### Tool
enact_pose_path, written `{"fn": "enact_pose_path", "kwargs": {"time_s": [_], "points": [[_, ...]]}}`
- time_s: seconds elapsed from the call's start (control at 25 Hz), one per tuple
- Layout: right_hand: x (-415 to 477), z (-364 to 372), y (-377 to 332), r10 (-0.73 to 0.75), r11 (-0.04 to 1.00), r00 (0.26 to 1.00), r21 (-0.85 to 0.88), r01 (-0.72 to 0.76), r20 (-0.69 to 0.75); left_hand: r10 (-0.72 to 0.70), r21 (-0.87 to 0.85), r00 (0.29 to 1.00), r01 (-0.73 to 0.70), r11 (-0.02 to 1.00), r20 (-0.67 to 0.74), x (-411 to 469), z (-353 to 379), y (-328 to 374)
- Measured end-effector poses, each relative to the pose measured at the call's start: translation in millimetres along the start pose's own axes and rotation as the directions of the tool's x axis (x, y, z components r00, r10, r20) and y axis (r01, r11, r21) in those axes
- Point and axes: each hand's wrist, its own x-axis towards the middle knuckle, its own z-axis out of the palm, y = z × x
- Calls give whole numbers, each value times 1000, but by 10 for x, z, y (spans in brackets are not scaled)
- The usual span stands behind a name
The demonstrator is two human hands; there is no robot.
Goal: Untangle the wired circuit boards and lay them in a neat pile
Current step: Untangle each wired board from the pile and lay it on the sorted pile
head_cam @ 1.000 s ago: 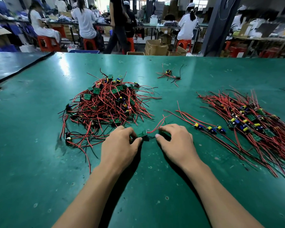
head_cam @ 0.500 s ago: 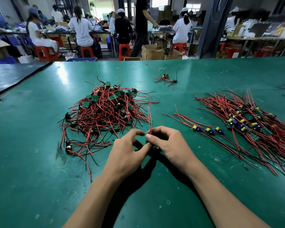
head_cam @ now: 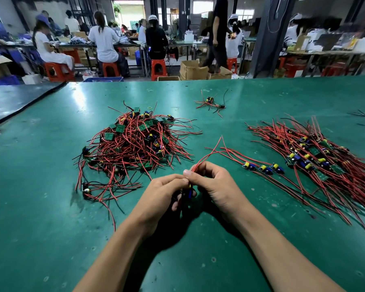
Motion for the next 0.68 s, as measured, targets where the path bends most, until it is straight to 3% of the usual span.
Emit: {"fn": "enact_pose_path", "kwargs": {"time_s": [0.36, 0.56, 0.68], "points": [[30, -112, -56, -60, 973, 998, -223, 63, 22, -49, -63, 999, 48, 997, -18, 38, -41, 0], [58, -119, -44, -149, 961, 973, -259, 101, -176, -71, -311, 983, 15, 950, -170, 81, -95, 2], [42, -103, -44, -176, 930, 973, -348, 116, -146, -83, -404, 982, 9, 915, -168, 84, -110, 7]]}}
